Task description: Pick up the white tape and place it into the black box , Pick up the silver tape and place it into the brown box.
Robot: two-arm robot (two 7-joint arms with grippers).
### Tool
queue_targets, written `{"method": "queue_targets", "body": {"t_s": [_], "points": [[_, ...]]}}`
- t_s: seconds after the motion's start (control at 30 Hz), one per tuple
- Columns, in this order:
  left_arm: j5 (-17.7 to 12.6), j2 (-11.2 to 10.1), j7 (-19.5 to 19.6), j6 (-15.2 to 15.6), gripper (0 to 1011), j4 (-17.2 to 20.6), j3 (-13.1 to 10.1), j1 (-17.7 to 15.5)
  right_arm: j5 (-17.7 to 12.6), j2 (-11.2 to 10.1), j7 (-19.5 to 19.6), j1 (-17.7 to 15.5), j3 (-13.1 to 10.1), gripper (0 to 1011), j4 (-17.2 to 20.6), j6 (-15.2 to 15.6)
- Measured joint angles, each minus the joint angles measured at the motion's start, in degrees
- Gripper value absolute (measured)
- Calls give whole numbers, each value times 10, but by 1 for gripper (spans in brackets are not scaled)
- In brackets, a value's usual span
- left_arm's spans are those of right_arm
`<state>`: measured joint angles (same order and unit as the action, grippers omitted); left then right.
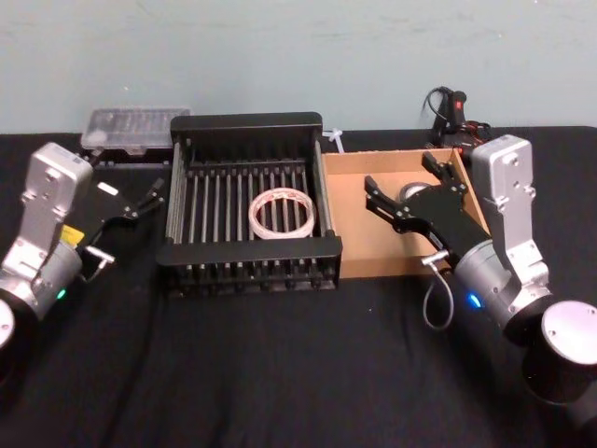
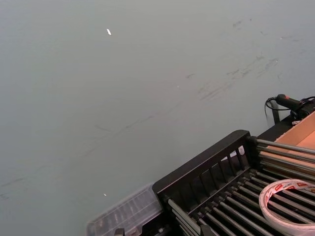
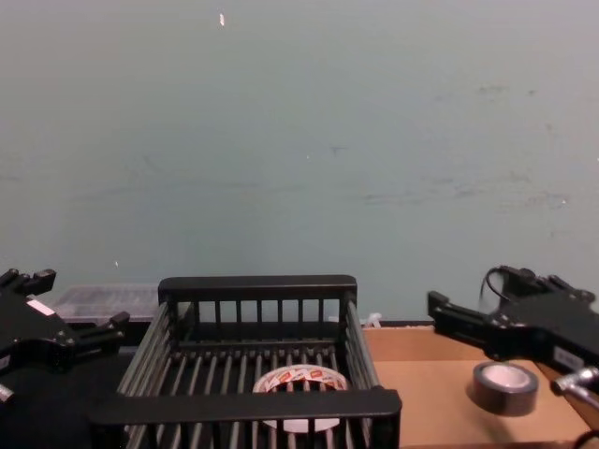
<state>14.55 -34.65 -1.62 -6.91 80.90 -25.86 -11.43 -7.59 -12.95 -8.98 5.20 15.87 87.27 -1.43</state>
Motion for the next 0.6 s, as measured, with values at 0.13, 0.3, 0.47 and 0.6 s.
{"method": "queue_targets", "body": {"t_s": [0.13,0.3,0.47,0.6], "points": [[0,0,0,0,1001,0,0,0,7,7,11,-9,-7,1002,0,-5],[0,0,0,0,1001,0,0,0,15,19,22,-19,-17,1002,-10,-15],[0,0,0,0,1001,0,0,0,20,29,25,-27,-27,1002,-23,-21],[0,0,0,0,1001,0,0,0,21,35,25,-29,-33,1002,-30,-23]]}}
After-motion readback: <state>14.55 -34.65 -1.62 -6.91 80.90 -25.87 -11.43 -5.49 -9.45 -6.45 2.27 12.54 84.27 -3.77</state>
